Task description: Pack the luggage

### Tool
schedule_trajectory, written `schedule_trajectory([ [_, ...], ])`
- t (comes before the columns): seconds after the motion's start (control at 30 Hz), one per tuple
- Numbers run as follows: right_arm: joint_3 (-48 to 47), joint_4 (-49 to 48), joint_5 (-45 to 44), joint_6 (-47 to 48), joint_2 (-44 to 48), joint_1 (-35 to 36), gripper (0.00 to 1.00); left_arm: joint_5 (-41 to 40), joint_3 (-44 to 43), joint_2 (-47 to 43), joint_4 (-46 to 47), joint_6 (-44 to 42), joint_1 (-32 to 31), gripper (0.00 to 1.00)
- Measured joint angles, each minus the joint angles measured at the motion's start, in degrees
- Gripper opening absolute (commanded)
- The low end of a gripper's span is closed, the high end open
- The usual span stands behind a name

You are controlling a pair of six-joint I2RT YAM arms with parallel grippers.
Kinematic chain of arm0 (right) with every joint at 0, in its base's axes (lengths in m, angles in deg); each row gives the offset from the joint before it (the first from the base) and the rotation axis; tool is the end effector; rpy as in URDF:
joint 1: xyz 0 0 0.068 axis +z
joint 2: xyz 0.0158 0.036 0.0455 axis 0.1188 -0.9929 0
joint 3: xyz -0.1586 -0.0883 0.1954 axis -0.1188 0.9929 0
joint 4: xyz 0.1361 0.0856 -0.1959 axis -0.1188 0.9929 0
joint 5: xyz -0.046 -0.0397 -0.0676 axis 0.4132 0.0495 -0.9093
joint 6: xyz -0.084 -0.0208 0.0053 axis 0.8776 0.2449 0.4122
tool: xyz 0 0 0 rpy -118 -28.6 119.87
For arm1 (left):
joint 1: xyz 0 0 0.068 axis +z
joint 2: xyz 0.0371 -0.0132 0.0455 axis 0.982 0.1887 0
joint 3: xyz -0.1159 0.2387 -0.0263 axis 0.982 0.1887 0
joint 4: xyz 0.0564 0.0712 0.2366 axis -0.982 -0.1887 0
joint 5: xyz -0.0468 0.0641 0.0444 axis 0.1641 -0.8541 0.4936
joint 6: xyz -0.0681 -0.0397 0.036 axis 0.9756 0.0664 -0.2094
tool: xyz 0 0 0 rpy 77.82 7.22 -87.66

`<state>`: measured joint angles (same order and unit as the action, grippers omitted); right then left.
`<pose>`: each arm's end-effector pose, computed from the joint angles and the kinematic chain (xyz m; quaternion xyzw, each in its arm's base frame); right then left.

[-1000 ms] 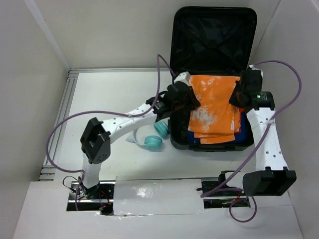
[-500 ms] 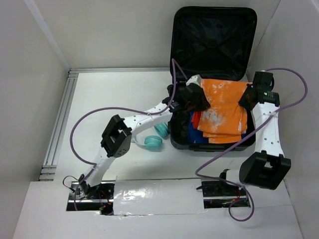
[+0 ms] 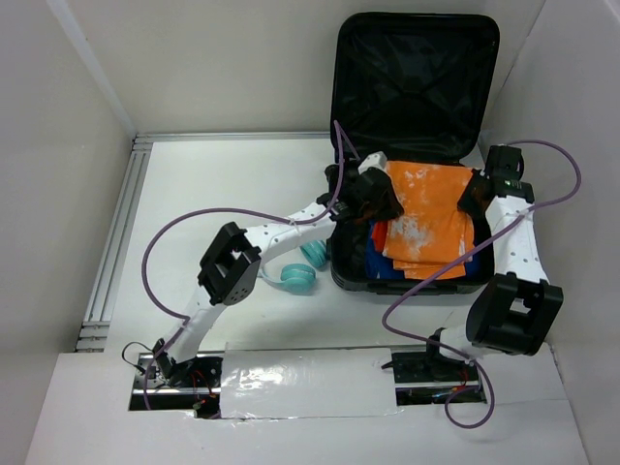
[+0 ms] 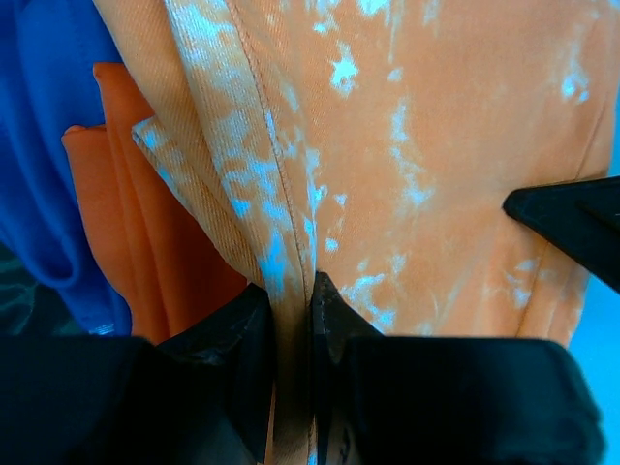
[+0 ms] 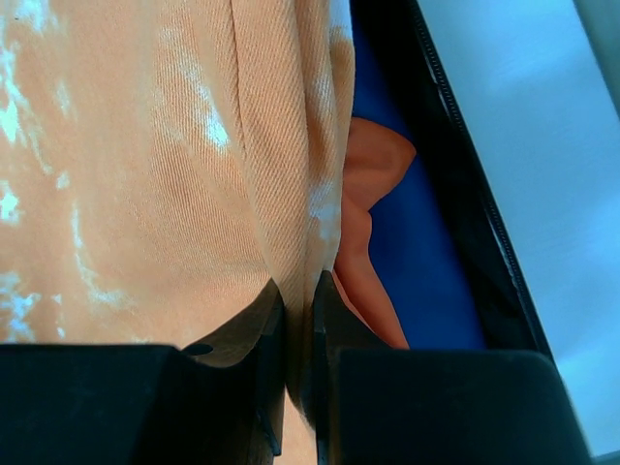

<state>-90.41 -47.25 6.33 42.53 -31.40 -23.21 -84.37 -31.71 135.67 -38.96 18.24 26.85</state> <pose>0.3059 -0.0924 0.2776 0.2357 0.9069 -0.0264 0.3482 0.3554 -0.4412 0.2525 -0.0664 0.8316 -0.4085 0.3703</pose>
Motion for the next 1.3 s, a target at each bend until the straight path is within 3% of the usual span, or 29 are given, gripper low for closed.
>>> schedule_trajectory([
  [0.03,0.07,-0.09,0.24,0.02,-0.13,0.0,0.13,0.02,0.31,0.09,0.11,-0.02,0.09,0.44],
  [0.13,-0.44,-0.13,0.55,-0.11,-0.79,-0.09,0.33,0.46,0.46,0.2,-0.96,-0.85,0.5,0.64],
  [0.17,-1.11,-0.07,0.61,-0.17,-1.27,-0.2,0.47,0.52,0.46,0.2,-1.33,-1.16,0.74,0.7],
  [0.3,-6.78,0.15,0.63,-0.02,-3.26,-0.76,0.82,0.5,0.46,-0.04,-2.6,-3.63,1.51,0.82],
  [0.43,-17.14,1.68,1.05,0.31,-4.9,-0.85,0.93,-0.57,0.5,-2.14,-3.45,-6.58,2.27,0.95],
  [0.57,-27.93,2.56,0.79,0.94,-5.46,0.66,0.91,-0.9,0.48,-7.08,-4.59,-9.38,3.67,0.99],
  [0.7,-29.31,2.58,0.96,1.27,-4.15,5.46,0.85,-0.74,0.85,-14.25,-4.92,-12.35,6.99,0.99],
  [0.9,-17.42,0.31,1.42,-0.66,-2.62,11.8,0.85,1.05,5.35,-25.73,-4.94,-15.63,15.72,0.99],
  [1.1,0.07,-3.78,-1.14,-4.76,-5.73,14.45,0.88,2.25,18.82,-36.22,-5.95,-17.38,24.35,0.99],
  [1.3,2.67,-7.34,-5.33,-6.78,-10.27,16.87,0.92,2.93,32.85,-43.45,-7.1,-19.98,28.5,0.99],
])
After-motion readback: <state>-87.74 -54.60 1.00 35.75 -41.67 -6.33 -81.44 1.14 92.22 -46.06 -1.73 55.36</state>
